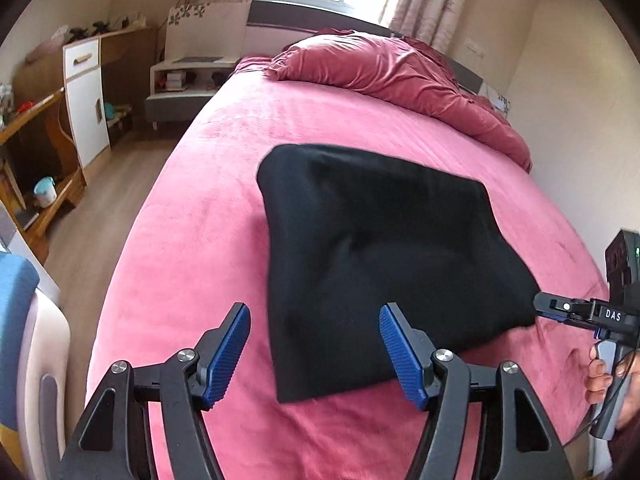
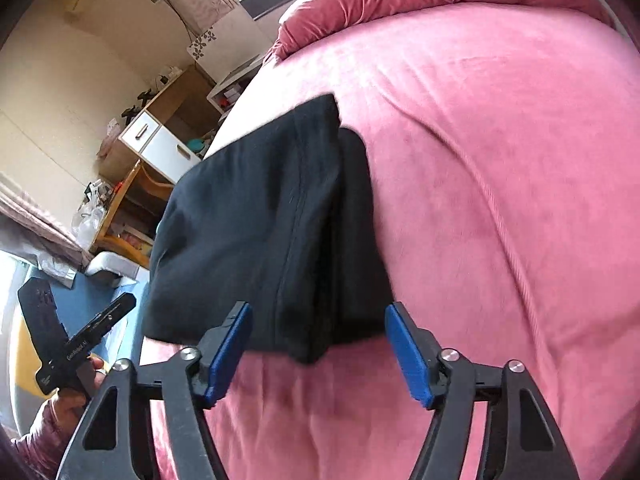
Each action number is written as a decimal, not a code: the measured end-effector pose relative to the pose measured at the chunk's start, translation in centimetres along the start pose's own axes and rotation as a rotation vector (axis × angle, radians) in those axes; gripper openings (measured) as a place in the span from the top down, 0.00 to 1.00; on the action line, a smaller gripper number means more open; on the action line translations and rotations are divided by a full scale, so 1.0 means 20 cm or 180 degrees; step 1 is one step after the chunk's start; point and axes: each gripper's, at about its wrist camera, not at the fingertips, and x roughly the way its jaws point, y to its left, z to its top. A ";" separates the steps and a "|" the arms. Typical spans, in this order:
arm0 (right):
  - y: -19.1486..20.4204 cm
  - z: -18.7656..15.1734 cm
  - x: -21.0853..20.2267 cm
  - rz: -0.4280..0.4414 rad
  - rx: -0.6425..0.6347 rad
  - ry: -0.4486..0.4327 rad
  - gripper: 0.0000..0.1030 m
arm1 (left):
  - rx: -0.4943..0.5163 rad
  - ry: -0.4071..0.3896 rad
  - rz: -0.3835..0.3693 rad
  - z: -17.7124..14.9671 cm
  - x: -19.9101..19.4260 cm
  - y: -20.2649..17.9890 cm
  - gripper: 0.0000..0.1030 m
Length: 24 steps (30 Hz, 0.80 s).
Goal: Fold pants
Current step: 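Lay the folded pants down and open the right tool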
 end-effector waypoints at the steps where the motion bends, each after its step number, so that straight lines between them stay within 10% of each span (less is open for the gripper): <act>1: 0.00 -0.02 0.01 -0.0023 -0.0006 0.0023 0.51 | 0.0047 0.0050 -0.0017 -0.02 0.02 -0.03 0.34; 2: 0.01 -0.03 0.04 -0.0038 -0.0009 0.0082 0.74 | 0.0054 0.0100 -0.0033 -0.02 0.04 -0.05 0.34; 8: 0.04 0.02 0.06 -0.0213 0.0045 -0.0049 0.89 | 0.0137 0.0365 -0.0146 -0.03 0.14 -0.13 0.34; 18: -0.02 0.01 0.14 -0.0523 -0.0022 0.0054 0.89 | 0.0264 0.0474 -0.0052 -0.05 0.21 -0.21 0.34; 24: 0.06 -0.02 0.04 -0.0716 -0.0134 -0.0091 0.61 | 0.0140 0.0267 0.0080 -0.03 0.07 -0.23 0.32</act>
